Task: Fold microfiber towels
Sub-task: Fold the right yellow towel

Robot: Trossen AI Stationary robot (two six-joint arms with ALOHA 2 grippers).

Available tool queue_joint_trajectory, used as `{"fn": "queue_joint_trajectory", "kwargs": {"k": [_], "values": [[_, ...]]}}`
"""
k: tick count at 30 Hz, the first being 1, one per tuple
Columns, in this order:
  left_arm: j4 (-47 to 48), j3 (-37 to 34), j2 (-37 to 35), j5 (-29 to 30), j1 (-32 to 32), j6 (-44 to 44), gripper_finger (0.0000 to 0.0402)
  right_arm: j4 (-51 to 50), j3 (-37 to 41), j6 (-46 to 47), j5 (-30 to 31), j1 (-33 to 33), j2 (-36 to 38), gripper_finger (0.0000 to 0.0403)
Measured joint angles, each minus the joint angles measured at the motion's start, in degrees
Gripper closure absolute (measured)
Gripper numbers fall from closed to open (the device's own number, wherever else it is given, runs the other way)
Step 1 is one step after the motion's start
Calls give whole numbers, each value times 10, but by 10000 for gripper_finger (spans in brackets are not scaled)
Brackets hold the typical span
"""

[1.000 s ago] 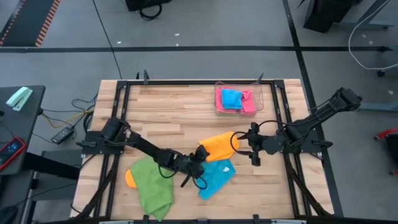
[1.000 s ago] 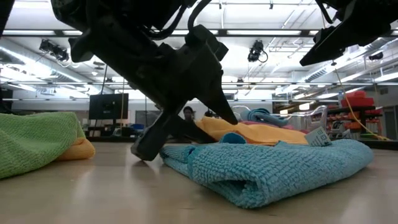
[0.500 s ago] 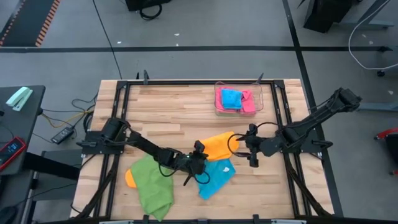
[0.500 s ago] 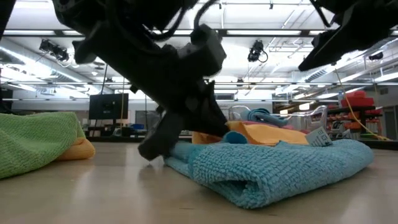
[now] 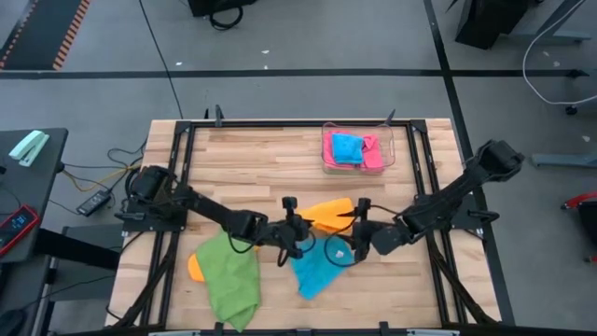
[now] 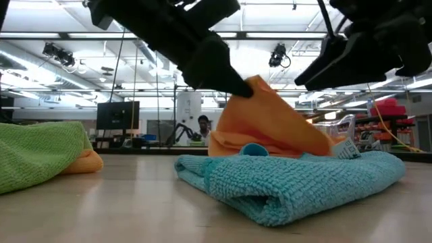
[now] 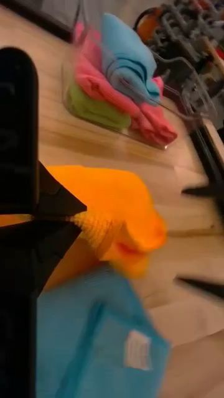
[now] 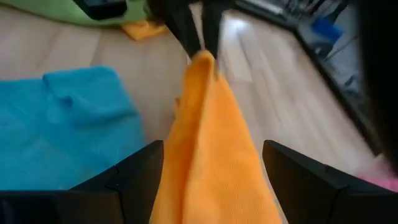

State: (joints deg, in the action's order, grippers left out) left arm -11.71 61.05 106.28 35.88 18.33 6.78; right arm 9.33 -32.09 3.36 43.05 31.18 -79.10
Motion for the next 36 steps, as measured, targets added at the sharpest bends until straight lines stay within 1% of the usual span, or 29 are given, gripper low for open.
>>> {"fn": "queue_joint_trajectory", "kwargs": {"k": [3, 6, 10, 15, 19, 21, 24, 28, 30, 33, 36], "values": [[-1, 0, -1, 0, -3, -14, 392, 39, 0, -23, 17, 5, -20, 118], [-2, 0, -1, 0, -6, -20, 394, 54, -1, -25, 21, 2, -37, 118], [-3, 0, -1, 0, -9, -36, 385, 54, -14, -17, 21, -7, -64, 118], [-2, 1, -1, 0, -13, -58, 394, 55, -42, -19, 19, -19, -106, 118], [-3, 2, -1, 0, -13, -62, 387, 48, -52, -11, 17, -34, -141, 118], [3, 6, -1, 0, -13, -65, 385, 27, -52, 14, 17, -43, -156, 119], [16, 14, -1, 0, -13, -66, 391, -35, -52, 71, 21, -56, -164, 129], [37, 29, -2, 0, -13, -66, 394, -128, -51, 142, 21, -63, -160, 163], [41, 31, -2, 0, -12, -66, 386, -177, -51, 167, 21, -63, -148, 183], [44, 33, -2, 1, -13, -66, 379, -217, -51, 187, 19, -62, -129, 207], [56, 33, -2, 1, -12, -74, 387, -246, -51, 198, 14, -59, -105, 226]]}}
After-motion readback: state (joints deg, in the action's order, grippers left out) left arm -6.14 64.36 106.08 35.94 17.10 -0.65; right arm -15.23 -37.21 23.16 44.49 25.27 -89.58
